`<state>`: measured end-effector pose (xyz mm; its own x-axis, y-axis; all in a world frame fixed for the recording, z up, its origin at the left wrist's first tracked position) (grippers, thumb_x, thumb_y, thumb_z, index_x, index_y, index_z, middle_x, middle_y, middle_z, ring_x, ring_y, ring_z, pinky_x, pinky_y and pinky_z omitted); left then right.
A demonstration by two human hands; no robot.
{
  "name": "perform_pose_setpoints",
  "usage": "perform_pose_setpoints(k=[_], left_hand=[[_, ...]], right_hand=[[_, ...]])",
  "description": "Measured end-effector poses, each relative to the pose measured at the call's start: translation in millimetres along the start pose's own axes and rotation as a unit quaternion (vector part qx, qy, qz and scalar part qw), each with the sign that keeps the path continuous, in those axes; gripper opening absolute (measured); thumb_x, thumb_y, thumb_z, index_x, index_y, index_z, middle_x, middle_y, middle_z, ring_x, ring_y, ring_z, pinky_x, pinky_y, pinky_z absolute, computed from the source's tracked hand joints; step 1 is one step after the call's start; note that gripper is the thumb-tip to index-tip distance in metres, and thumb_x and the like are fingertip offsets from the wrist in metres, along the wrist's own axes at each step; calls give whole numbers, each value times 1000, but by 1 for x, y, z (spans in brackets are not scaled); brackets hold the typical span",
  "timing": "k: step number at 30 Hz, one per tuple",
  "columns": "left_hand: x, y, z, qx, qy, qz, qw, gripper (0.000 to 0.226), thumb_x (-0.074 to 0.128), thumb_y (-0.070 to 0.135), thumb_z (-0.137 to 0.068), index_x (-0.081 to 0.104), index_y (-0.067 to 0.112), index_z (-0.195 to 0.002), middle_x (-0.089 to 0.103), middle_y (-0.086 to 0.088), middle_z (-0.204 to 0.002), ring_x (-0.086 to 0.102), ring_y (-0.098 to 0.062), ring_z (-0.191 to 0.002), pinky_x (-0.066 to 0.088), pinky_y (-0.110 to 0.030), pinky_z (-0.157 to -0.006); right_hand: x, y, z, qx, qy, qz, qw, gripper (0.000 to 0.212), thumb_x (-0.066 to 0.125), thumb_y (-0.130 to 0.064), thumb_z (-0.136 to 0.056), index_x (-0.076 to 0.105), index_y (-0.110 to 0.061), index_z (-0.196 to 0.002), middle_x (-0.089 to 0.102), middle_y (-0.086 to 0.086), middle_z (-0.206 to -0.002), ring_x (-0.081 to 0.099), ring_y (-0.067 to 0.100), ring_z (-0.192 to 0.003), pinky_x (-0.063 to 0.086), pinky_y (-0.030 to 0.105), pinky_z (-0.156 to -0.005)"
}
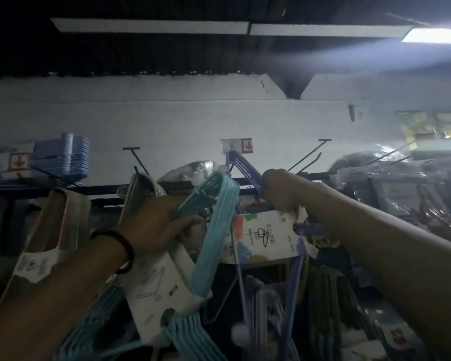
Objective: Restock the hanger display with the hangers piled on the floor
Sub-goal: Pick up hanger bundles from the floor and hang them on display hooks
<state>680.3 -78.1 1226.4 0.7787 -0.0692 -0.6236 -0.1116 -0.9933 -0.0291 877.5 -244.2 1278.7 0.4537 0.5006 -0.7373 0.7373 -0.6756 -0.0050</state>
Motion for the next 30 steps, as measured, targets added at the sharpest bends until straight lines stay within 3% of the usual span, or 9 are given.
perform_pose_setpoints(k=[4, 8, 11, 14, 17, 19, 23, 26, 30], left_hand=[[15, 10, -13, 0, -58, 38, 998, 29, 62, 41, -101, 64, 37, -73, 64, 9, -67, 57, -10, -57, 46, -27, -56], [26, 7, -24, -28, -116, 38, 992, 38, 61, 41, -102, 64, 11, -79, 56, 0, -68, 49, -12, -60, 41, -27, -60], [29, 3, -27, -34, -124, 50, 990, 44, 60, 39, -102, 60, -3, -87, 54, -3, -71, 48, -13, -62, 40, -24, -59], [31, 5, -28, -24, -132, 50, 990, 37, 60, 35, -103, 62, 6, -81, 55, 8, -65, 47, -5, -56, 40, -15, -54], [28, 10, -28, -4, -133, 46, 990, 25, 59, 34, -104, 65, 22, -82, 65, 16, -69, 56, 2, -59, 44, -12, -57], [24, 7, -31, 4, -123, 36, 992, 22, 59, 38, -103, 69, 22, -93, 70, 7, -82, 63, -5, -69, 51, -19, -64], [21, 0, -38, 17, -110, 6, 994, 25, 58, 40, -104, 71, 19, -103, 72, 1, -88, 67, -19, -80, 55, -39, -75], [27, -1, -43, 7, -116, -9, 993, 22, 58, 44, -104, 68, 26, -98, 68, 6, -83, 63, -9, -73, 52, -30, -68], [42, -12, -50, -35, -137, -3, 990, 16, 61, 40, -102, 69, 27, -108, 73, 4, -103, 70, -16, -95, 59, -40, -90]], right_hand=[[-5, -9, -14, -14, 10, 30, 999, 30, 65, -19, -99, 48, -15, -74, 59, 0, -73, 61, 18, -65, 44, 28, -57], [-7, -13, -21, -2, 37, 53, 998, 35, 68, -20, -97, 42, -19, -73, 60, 0, -75, 57, 13, -63, 44, 28, -58], [-1, -12, -25, 1, 3, 45, 999, 31, 64, -22, -99, 48, -16, -74, 62, 1, -76, 57, 13, -62, 47, 29, -63], [16, -16, -28, -18, -57, 69, 996, 21, 66, -26, -98, 58, -11, -85, 67, 3, -81, 62, 16, -68, 53, 31, -71], [11, -18, -30, -24, -26, 50, 998, 23, 68, -25, -97, 58, -8, -85, 62, 2, -75, 61, 16, -67, 51, 31, -66], [-1, -16, -26, -3, 20, 24, 999, 26, 69, -19, -96, 51, -10, -79, 60, 3, -74, 59, 15, -63, 49, 30, -60], [-19, -14, -15, 17, 149, 48, 987, 18, 69, -24, -95, 59, -10, -100, 54, 2, -76, 60, 24, -70, 53, 36, -62], [-10, -13, -8, 30, 168, 56, 984, 11, 64, -17, -96, 53, -16, -98, 48, 1, -74, 59, 28, -76, 54, 40, -66], [16, 0, -14, 72, 150, 37, 985, 17, 65, -9, -93, 62, -8, -110, 52, 3, -77, 60, 26, -76, 51, 36, -63]])
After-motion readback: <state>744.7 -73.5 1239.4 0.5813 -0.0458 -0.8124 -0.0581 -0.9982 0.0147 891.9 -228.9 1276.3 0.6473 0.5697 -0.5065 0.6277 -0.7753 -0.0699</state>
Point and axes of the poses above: each hand's wrist, its own z-axis away from the middle knuckle, its own x-axis out of the palm, y = z × x, the point moved 7 cm from there along -z, towards the middle knuckle
